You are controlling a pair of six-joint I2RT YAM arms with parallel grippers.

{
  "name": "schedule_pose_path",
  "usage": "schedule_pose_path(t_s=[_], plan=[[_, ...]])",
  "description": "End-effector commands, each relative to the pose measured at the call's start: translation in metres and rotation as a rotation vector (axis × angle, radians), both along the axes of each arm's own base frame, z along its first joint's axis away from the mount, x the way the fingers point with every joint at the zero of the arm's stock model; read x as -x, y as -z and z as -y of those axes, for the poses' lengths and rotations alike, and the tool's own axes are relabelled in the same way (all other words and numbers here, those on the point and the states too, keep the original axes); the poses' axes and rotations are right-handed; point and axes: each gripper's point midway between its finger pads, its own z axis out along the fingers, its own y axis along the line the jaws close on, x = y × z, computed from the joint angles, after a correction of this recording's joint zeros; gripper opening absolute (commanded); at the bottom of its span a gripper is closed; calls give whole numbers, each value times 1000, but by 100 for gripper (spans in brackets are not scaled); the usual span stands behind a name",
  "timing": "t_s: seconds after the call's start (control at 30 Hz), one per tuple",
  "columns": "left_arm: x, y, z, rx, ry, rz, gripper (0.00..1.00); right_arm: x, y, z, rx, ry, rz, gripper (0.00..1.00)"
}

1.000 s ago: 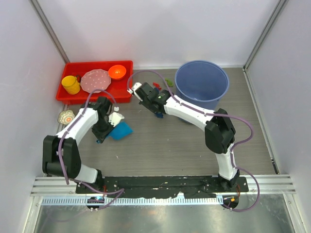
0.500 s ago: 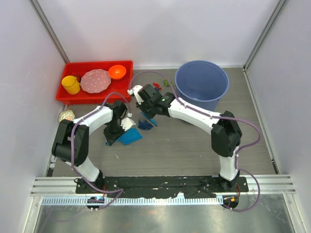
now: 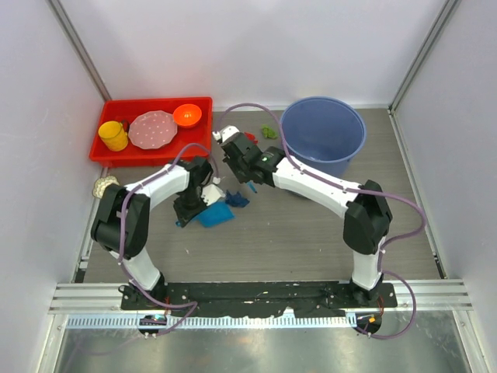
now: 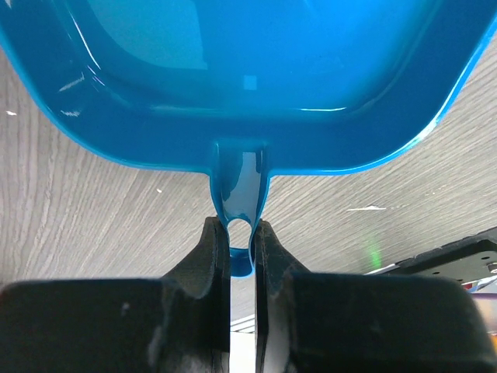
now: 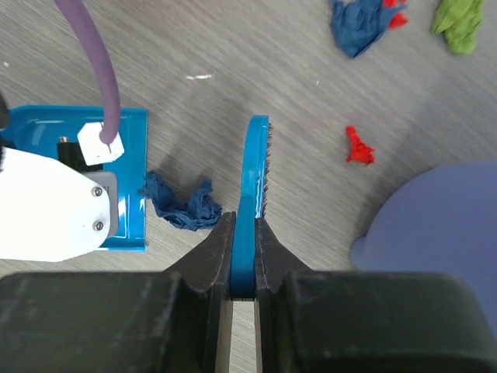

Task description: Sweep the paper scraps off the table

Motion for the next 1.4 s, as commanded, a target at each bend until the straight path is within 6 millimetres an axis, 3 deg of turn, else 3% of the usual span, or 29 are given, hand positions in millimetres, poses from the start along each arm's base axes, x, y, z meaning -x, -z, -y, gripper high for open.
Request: schedule_pose_path(t_s=[0.0,0.13,0.23,0.3,0.5,0.6,0.7,0.87,1.1,1.17,1.27,1.33,1.37], plan=[[-12,-4,6,-2,16,18,0,0,27,-14,-28,35,-71,1],[-15,-1,11,11,25,18,0,20,27,-49,-196,-66,-180,1],[-17,2,15,31,21,18,0,34,5,-67,-333,-117,-221,1],[-19,3,19,50,17,19,0,36,-16,-70,-400,-116,-203,1],[-18,-2,41,166,7,11,0,41,-36,-64,-446,-112,-179,1],[-17,-7,48,216,7,16,0,40,-45,-56,-427,-97,-158,1],[-19,-13,54,260,0,31,0,25,-61,-32,-366,-2,-54,1],[-20,-23,66,357,-16,37,0,13,-114,4,-343,77,124,1],[-29,-42,78,447,-57,63,0,25,-177,38,-394,97,251,1],[-38,-54,77,457,-80,91,0,38,-191,46,-417,54,261,1],[-54,-74,74,464,-111,146,0,85,-181,22,-428,-272,157,1],[-64,-84,71,445,-128,182,0,138,-179,11,-488,-546,73,1],[-71,-95,71,443,-125,205,0,153,-183,10,-518,-621,74,1]])
